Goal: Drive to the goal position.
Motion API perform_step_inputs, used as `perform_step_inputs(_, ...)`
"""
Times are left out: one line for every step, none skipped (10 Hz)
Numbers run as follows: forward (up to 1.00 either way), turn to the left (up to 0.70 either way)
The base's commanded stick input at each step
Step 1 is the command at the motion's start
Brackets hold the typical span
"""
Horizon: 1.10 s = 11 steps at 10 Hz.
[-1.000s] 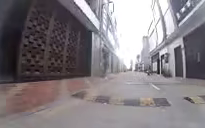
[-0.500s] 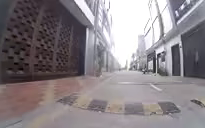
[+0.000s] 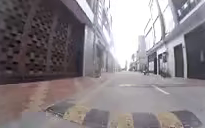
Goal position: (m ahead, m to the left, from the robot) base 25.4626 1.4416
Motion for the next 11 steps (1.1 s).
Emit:
perform_step_inputs(0.7,-0.06)
perform_step_inputs(0.7,0.0)
perform_step_inputs(0.7,0.0)
perform_step_inputs(0.7,0.0)
perform_step_inputs(0.7,-0.12)
perform_step_inputs(0.7,-0.35)
perform_step_inputs(0.7,-0.35)
perform_step_inputs(0.7,-0.35)
perform_step_inputs(0.7,-0.2)
perform_step_inputs(0.7,0.0)
perform_step_inputs(0.7,0.0)
